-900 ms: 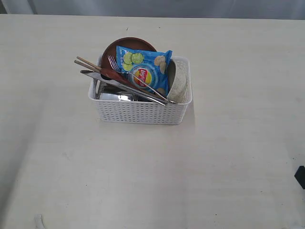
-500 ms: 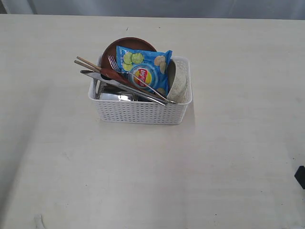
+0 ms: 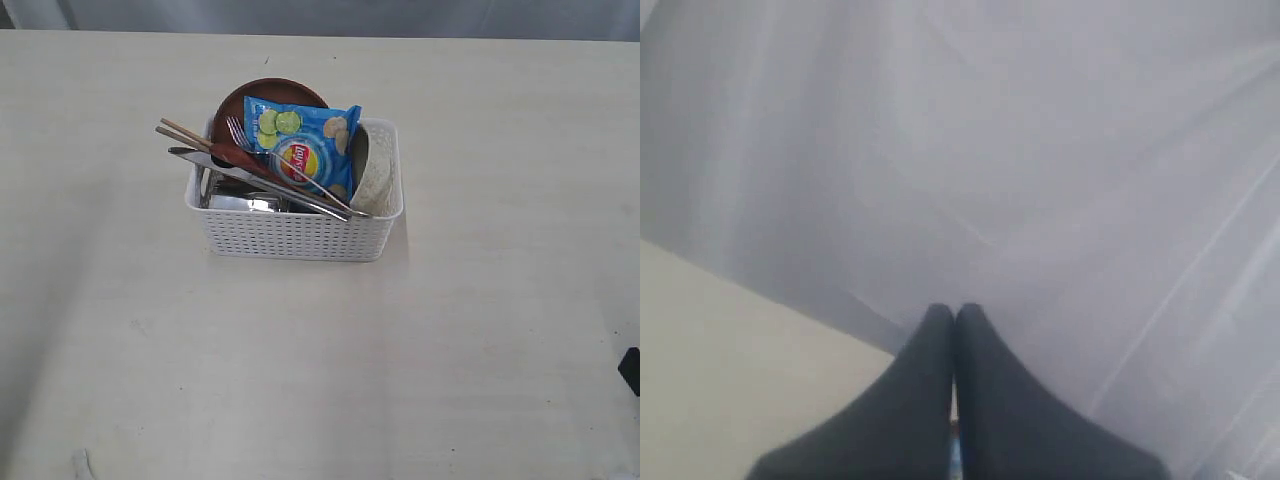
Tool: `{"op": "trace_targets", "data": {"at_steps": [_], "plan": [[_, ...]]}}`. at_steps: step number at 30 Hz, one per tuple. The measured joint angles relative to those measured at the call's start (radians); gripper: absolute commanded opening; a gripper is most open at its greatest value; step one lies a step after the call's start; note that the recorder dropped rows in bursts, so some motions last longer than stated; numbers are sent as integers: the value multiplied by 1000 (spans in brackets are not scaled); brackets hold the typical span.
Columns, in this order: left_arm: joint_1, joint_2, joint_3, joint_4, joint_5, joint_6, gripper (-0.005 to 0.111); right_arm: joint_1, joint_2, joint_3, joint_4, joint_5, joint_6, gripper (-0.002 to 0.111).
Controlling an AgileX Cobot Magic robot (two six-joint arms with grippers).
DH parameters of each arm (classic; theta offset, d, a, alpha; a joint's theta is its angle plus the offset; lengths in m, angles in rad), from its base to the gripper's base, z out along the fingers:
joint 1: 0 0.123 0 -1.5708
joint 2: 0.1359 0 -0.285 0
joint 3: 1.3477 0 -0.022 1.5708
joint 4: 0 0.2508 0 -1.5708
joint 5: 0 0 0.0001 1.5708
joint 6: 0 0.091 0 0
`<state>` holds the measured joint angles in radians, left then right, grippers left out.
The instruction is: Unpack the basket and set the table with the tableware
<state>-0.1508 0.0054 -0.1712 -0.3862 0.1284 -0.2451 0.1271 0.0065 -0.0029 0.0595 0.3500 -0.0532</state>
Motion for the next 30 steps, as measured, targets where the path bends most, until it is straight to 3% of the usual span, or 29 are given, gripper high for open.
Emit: {"op": "trace_targets", "data": {"at_steps": [5,9,14,23,30], "plan": [[0,137,-242,-6,176,29,0,0,0,0,0,0,0,0],[0,355,-441,-42,409,58,0,0,0,0,0,0,0,0],[0,645,-604,-180,711,236,0,0,0,0,0,0,0,0],[0,921,-640,-409,797,316,0,0,0,0,0,0,0,0],[0,1000,-640,-453,783,320,0,0,0,0,0,0,0,0]]}}
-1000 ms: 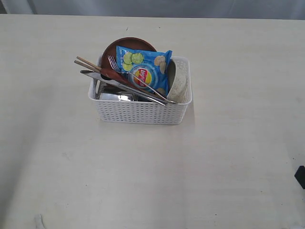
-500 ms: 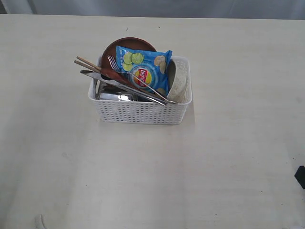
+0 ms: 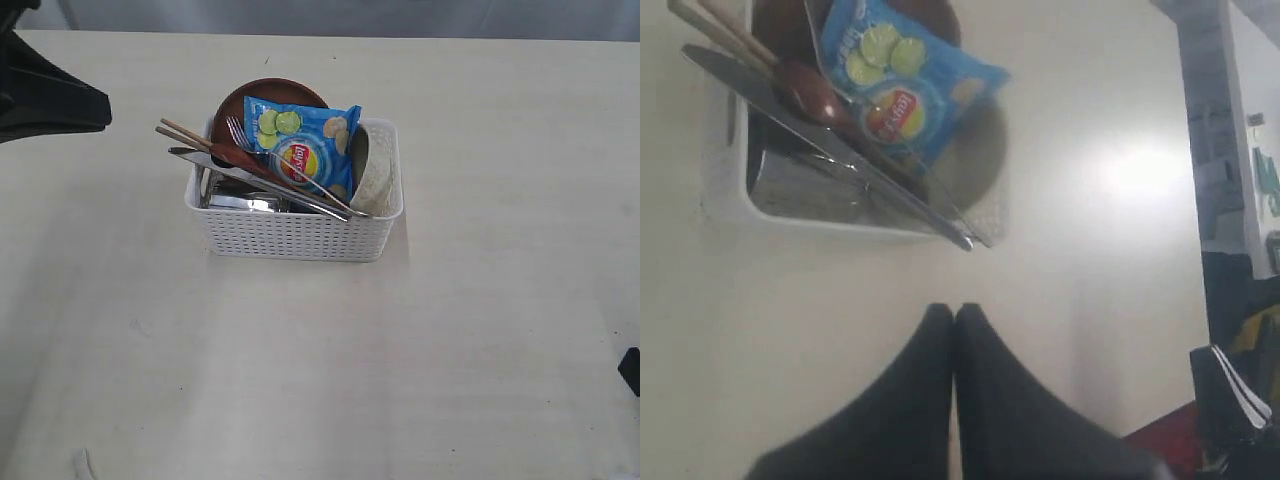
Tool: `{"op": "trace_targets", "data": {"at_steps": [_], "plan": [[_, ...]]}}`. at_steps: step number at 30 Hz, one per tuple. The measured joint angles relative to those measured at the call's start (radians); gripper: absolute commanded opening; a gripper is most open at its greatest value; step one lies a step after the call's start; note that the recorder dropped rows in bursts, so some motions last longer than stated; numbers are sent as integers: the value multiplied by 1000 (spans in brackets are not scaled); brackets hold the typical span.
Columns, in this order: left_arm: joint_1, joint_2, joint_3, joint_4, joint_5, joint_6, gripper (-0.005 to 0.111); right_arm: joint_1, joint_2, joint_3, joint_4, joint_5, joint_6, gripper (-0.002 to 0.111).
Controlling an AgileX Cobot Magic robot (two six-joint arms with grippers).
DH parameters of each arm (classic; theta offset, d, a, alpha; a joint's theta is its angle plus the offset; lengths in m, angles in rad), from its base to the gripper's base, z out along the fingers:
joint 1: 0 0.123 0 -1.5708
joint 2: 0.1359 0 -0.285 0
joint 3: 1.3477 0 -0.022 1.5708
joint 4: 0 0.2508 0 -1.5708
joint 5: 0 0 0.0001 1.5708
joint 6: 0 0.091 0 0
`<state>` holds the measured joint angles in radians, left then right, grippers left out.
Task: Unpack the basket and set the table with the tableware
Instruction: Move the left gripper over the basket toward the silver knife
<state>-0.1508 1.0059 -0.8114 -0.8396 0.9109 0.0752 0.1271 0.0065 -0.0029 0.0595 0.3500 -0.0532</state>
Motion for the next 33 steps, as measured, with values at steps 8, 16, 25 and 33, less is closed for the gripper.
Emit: {"op": "trace_targets", "data": {"at_steps": [8,16,25,33], "plan": [[-31,75,183,-87,-149,18,0,0,0,0,0,0,0,0],[-239,59,465,-697,-469,408,0,0,0,0,0,0,0,0],[-437,57,426,-889,-718,574,0,0,0,0,0,0,0,0],[-459,128,323,-887,-770,656,0,0,0,0,0,0,0,0]]}}
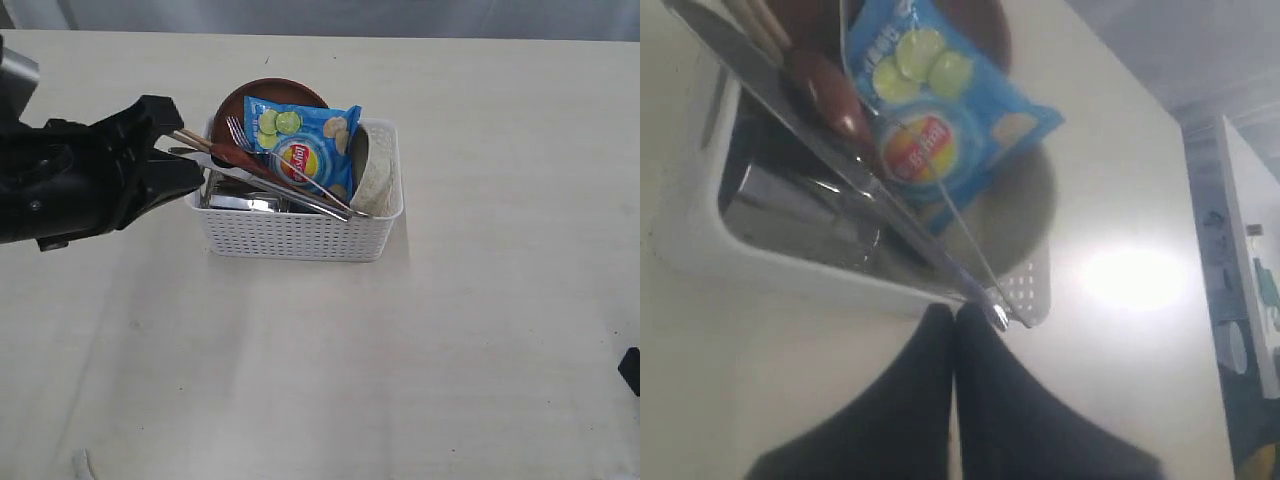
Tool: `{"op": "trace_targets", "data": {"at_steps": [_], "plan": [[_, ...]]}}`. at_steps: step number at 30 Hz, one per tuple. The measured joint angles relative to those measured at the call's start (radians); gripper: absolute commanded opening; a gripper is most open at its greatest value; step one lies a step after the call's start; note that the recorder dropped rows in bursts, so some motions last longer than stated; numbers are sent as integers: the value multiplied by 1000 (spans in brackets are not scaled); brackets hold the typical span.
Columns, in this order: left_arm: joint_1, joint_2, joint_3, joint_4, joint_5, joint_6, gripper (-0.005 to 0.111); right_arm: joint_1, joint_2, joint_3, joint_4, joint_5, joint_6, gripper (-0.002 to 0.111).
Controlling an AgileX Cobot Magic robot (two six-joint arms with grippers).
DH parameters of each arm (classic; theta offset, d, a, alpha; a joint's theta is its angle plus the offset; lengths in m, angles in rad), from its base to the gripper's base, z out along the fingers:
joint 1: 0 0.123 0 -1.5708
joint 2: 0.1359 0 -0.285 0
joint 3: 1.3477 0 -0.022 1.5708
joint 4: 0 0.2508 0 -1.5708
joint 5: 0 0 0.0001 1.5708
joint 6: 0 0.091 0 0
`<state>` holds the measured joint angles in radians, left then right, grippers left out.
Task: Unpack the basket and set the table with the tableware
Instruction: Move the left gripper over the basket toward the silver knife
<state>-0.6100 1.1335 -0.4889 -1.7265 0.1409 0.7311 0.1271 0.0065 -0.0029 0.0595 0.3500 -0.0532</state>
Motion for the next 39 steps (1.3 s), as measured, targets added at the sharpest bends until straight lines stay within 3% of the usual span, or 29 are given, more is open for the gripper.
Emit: {"op": "trace_targets", "data": {"at_steps": [4,11,16,19,22,28,34,39], "plan": [[-39,78,-41,66,-41,6,0,0,0,0,0,0,0,0],[-165,159,-111,160,-218,71,0,0,0,0,0,0,0,0],[-237,161,-159,109,-350,293,0,0,0,0,0,0,0,0],[-247,161,-169,25,-410,524,0,0,0,0,0,0,0,0],[-247,161,-169,3,-440,617,0,0,0,0,0,0,0,0],[-247,161,-169,-13,-302,430,0,0,0,0,0,0,0,0],[-215,161,-169,-17,139,280,0,0,0,0,0,0,0,0],[-215,161,-169,-15,193,330,0,0,0,0,0,0,0,0]]}}
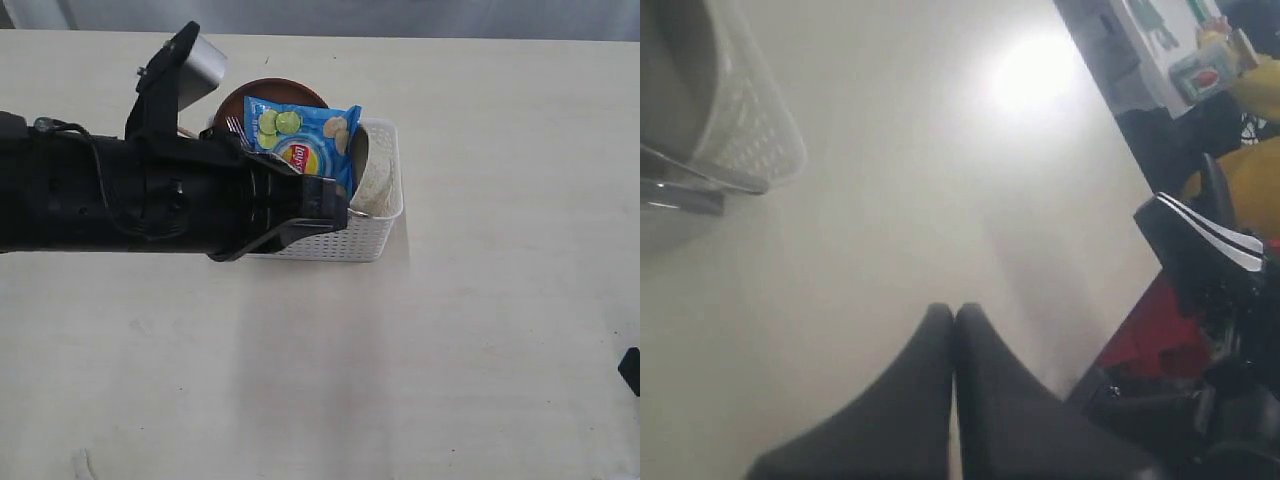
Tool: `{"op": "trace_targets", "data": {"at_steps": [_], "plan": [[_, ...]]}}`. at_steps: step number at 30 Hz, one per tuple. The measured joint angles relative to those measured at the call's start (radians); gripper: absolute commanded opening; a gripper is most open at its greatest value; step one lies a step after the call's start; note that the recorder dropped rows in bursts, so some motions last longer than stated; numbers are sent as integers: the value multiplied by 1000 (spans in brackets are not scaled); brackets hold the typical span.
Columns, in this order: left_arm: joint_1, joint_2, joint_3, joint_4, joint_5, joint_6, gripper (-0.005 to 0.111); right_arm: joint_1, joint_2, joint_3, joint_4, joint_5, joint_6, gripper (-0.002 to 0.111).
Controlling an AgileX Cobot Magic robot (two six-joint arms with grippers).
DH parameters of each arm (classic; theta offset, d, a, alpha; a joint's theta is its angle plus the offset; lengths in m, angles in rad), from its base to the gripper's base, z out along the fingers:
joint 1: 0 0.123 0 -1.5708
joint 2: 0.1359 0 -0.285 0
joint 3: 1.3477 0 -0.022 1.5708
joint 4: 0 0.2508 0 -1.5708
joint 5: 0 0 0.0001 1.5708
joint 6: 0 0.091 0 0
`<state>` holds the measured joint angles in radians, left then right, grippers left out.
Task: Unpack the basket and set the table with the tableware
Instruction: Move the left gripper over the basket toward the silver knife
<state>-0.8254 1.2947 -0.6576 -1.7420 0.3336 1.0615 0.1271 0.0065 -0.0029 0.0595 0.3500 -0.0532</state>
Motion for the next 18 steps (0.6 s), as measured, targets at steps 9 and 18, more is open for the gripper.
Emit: {"op": "trace_targets", "data": {"at_steps": [9,18], "plan": [[0,0,0,0,-83,31,0,0,0,0,0,0,0,0],[0,0,0,42,-139,0,0,0,0,0,0,0,0,0]]}}
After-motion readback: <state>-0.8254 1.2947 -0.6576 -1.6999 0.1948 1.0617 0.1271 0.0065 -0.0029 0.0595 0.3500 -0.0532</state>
